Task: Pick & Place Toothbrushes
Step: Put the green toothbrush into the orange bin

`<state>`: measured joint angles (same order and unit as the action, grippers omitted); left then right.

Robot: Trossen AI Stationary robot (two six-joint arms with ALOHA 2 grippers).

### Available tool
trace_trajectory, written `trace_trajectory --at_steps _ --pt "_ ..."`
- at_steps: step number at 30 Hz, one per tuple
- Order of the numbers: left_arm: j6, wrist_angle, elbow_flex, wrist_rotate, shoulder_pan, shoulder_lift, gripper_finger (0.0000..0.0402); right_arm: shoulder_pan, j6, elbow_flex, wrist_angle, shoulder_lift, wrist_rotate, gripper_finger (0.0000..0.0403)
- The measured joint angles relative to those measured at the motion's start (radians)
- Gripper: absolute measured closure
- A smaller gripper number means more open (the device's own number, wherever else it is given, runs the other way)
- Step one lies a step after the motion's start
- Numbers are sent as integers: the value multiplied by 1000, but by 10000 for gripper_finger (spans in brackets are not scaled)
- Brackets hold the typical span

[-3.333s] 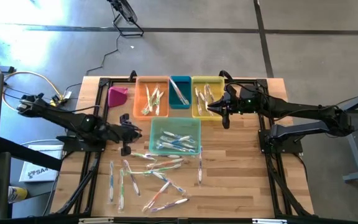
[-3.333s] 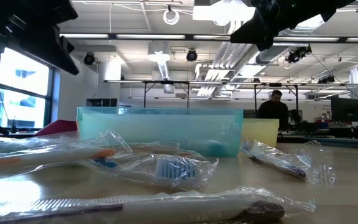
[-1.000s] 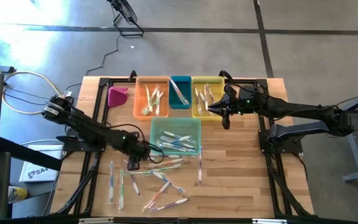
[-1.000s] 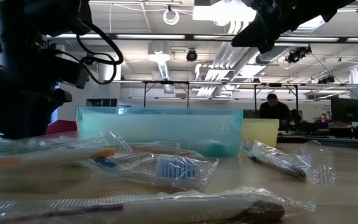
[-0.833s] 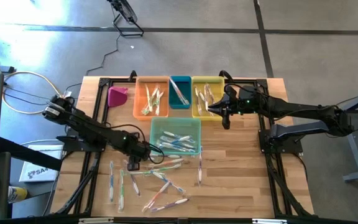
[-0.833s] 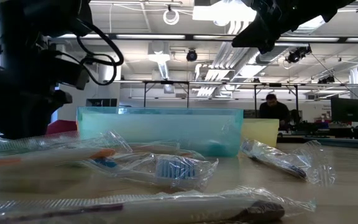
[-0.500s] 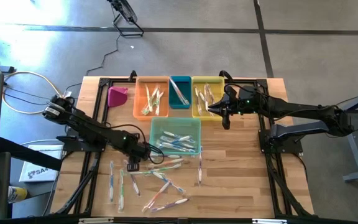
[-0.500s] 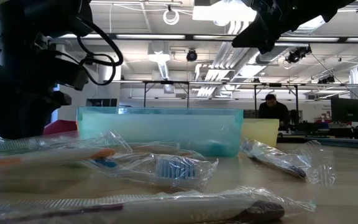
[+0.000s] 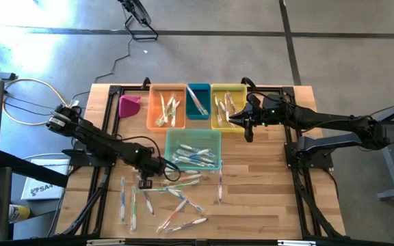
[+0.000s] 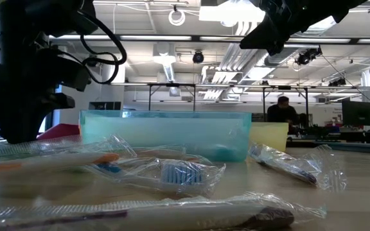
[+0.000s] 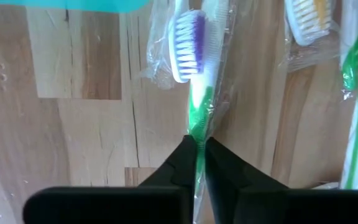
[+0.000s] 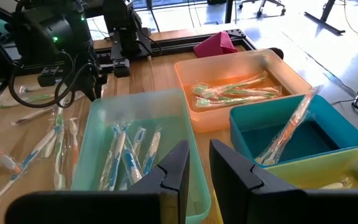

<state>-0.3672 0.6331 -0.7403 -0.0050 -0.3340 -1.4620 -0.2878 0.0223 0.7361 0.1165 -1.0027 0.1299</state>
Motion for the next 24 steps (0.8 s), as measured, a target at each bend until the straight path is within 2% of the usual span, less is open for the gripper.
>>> trace_trajectory --at_steps 8,24 --pt "50 0 0 40 0 0 385 0 0 0 0 0 0 348" --pt "75 61 3 43 0 46 401 0 0 0 0 0 0 348"
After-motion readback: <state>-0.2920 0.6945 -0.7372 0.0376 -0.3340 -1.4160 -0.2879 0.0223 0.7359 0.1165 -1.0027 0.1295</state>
